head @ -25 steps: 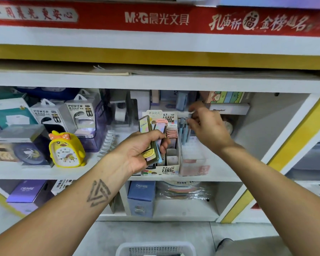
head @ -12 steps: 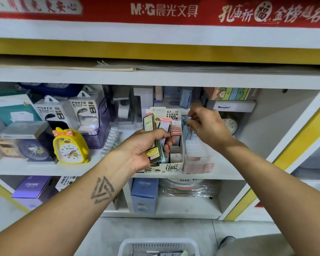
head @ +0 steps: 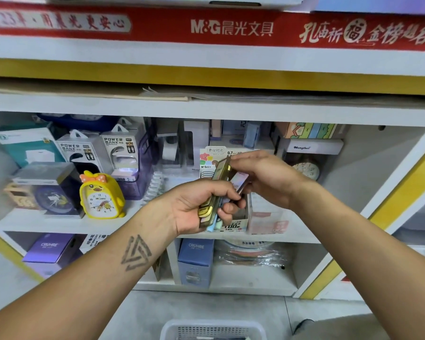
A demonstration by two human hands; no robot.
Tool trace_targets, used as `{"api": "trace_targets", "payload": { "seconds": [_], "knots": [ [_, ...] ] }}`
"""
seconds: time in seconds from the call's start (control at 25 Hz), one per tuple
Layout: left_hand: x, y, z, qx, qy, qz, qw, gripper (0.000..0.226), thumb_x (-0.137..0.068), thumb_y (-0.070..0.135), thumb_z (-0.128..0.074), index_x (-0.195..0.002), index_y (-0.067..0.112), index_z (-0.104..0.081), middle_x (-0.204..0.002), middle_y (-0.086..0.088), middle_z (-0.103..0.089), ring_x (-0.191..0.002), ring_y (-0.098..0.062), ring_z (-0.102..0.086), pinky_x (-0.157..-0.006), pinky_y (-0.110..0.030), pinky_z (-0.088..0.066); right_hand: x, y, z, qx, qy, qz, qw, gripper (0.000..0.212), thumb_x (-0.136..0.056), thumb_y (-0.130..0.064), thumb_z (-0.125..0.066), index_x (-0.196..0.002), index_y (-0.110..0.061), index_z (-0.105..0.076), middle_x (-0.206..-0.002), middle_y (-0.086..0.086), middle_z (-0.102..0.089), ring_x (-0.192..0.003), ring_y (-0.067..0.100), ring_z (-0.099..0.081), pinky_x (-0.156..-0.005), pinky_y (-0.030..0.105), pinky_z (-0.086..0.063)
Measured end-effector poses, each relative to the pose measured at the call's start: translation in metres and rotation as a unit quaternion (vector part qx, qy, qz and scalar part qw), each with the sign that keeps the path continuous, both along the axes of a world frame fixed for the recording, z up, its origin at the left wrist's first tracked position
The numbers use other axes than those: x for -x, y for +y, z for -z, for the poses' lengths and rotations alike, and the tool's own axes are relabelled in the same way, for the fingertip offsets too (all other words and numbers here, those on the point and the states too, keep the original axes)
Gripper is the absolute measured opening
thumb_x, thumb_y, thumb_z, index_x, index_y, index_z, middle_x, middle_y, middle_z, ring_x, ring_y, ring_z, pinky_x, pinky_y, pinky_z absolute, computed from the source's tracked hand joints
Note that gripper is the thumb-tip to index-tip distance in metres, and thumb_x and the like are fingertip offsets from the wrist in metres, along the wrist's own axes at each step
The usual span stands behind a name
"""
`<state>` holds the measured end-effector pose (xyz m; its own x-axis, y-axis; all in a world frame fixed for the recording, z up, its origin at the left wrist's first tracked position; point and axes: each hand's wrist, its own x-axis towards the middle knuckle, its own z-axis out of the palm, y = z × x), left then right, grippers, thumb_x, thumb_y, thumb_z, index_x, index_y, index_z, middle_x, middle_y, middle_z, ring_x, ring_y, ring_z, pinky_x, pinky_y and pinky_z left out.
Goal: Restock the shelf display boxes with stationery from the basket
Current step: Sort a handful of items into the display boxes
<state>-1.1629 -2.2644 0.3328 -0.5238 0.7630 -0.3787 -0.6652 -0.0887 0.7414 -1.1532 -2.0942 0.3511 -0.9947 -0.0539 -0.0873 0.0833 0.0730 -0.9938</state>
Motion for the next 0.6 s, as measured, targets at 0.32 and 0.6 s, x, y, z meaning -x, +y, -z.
{"api": "trace_targets", "payload": {
  "seconds": [0.32, 0.6],
  "knots": [
    [0.004, -0.015, -0.001, 0.028, 0.015, -0.031, 0.999, 0.027, -0.075, -0.002, -0.062, -0.102, -0.001, -0.060, -0.080, -0.020, -0.065, -0.057, -0.016, -0.057, -0.046, -0.020, -0.048, 0.008, 0.016, 0.000, 0.113, 0.036, 0.086, 0.989, 0.016, -0.098, -0.006, -0.058, -0.109, -0.002, -0.069, -0.098, 0.014, -0.077, -0.087, 0.020, -0.072, -0.077, 0.029, -0.059],
    [0.008, -0.025, -0.002, 0.055, 0.012, -0.089, 0.994, 0.021, -0.088, -0.003, -0.055, -0.109, -0.005, -0.059, -0.082, -0.023, -0.067, -0.058, -0.019, -0.060, -0.048, -0.023, -0.052, 0.007, 0.031, -0.006, 0.049, 0.158, 0.185, 0.969, 0.007, -0.095, -0.004, -0.064, -0.092, -0.008, -0.070, -0.077, 0.009, -0.076, -0.066, 0.018, -0.067, -0.056, 0.025, -0.052]
  ]
}}
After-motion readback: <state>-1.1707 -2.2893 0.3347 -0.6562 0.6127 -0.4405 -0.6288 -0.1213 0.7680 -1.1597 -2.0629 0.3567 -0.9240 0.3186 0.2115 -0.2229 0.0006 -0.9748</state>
